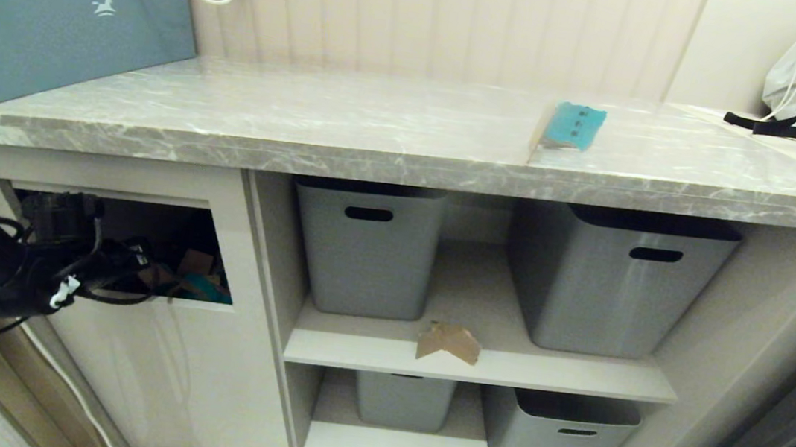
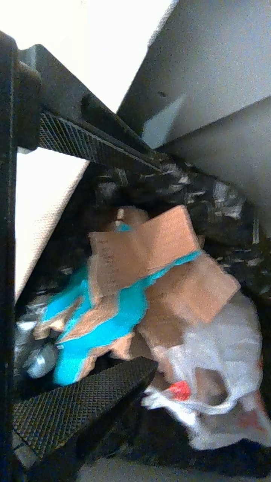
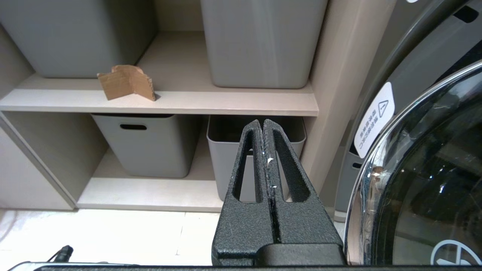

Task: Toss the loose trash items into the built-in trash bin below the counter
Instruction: Put the garbage in the trash can

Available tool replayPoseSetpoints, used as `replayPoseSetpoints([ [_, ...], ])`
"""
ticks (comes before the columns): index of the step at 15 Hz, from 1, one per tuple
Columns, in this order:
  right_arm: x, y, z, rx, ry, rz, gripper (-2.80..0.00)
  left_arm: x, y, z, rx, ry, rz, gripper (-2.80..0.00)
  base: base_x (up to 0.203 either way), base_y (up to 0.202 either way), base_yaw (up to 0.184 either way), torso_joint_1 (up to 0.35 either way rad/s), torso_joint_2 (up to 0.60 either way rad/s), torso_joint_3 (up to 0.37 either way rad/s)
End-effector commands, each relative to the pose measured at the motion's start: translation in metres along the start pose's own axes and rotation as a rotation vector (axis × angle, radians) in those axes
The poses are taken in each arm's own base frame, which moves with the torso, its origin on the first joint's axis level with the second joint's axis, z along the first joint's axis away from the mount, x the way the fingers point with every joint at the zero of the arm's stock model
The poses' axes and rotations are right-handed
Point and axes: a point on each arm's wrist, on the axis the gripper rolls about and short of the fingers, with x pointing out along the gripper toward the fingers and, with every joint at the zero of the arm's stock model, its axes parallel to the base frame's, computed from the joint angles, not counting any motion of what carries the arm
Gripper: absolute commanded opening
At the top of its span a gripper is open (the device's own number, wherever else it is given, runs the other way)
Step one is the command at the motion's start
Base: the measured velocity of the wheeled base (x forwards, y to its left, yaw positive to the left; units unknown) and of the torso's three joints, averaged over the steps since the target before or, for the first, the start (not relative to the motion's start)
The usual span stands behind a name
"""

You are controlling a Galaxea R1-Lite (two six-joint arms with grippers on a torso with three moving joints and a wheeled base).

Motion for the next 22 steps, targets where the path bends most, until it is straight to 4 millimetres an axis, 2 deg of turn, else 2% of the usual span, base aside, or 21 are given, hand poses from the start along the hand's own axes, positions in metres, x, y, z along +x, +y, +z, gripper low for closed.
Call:
replayPoseSetpoints([
  [1,0.0,0.0,0.0,0.0,0.0,0.0,-2.8,-0.014,0.0,0.006,-0.005,-0.018,-0.002,0.0,0.0,0.0,0.0,0.0,0.0,0.0],
  [4,0.0,0.0,0.0,0.0,0.0,0.0,-2.8,-0.026,0.003,-0.006,-0.003,0.034,0.011,0.0,0.0,0.0,0.0,0.0,0.0,0.0],
  [11,0.0,0.0,0.0,0.0,0.0,0.0,-2.8,-0.054,0.004,-0.008,-0.037,0.049,0.017,0.0,0.0,0.0,0.0,0.0,0.0,0.0],
  [15,0.0,0.0,0.0,0.0,0.0,0.0,-2.8,-0.09,0.009,-0.02,-0.064,0.097,0.026,0.0,0.0,0.0,0.0,0.0,0.0,0.0],
  [19,0.0,0.0,0.0,0.0,0.0,0.0,-2.8,-0.127,0.011,-0.023,-0.064,0.1,0.022,0.0,0.0,0.0,0.0,0.0,0.0,0.0],
  [22,0.0,0.0,0.0,0.0,0.0,0.0,-2.8,-0.162,0.01,-0.017,-0.047,0.05,0.005,0.0,0.0,0.0,0.0,0.0,0.0,0.0],
])
